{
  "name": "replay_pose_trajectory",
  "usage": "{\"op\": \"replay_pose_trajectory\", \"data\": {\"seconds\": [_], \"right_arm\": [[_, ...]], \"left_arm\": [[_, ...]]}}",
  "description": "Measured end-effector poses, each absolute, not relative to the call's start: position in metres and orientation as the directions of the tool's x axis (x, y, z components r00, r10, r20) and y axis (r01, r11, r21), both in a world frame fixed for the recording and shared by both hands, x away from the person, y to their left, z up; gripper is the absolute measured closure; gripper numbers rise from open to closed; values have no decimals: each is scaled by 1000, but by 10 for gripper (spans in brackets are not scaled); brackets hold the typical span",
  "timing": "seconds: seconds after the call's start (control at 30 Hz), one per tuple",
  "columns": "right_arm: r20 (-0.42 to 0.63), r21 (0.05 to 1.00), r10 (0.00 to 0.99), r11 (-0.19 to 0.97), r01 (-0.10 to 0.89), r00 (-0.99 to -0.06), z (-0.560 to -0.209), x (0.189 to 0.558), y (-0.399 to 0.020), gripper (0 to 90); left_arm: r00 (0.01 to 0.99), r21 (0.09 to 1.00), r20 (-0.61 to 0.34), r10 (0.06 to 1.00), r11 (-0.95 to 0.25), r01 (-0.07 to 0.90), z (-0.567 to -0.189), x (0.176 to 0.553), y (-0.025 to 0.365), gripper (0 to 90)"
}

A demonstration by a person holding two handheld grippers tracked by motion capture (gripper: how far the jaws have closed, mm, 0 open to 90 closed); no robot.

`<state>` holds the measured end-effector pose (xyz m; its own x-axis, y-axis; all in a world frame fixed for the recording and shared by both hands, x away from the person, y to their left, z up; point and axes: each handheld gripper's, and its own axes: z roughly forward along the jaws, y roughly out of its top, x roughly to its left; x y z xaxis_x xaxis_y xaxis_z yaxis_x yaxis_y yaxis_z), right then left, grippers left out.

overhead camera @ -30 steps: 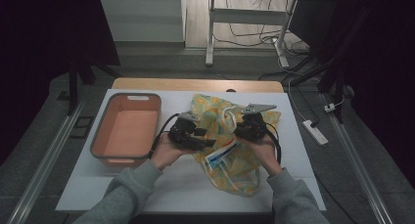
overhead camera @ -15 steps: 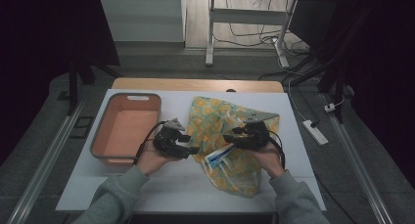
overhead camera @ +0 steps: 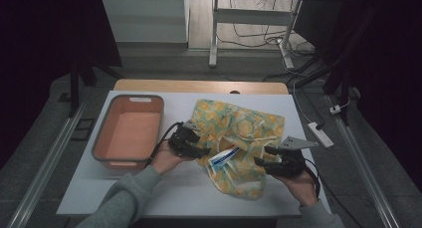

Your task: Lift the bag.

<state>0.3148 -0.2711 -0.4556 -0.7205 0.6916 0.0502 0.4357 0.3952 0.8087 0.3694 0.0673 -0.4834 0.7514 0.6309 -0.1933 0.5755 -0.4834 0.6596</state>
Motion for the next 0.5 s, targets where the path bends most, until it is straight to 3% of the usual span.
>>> {"op": "replay_pose_trajectory", "data": {"seconds": [0.17,0.23,0.37,0.43,0.5], "right_arm": [[81,772,707,401,493,-702,-473,318,-276,324],[77,747,707,426,510,-703,-480,319,-271,284],[38,697,719,478,534,-694,-495,324,-261,229],[45,675,711,496,545,-702,-503,327,-256,246],[41,658,700,518,547,-713,-509,329,-252,354]], "left_arm": [[753,657,-205,625,-482,580,-492,384,54,358],[751,648,-221,623,-482,590,-498,389,52,447],[755,614,-237,611,-509,604,-508,394,51,748],[766,603,-233,599,-529,598,-508,393,52,860],[775,601,-234,587,-539,590,-506,391,55,874]]}}
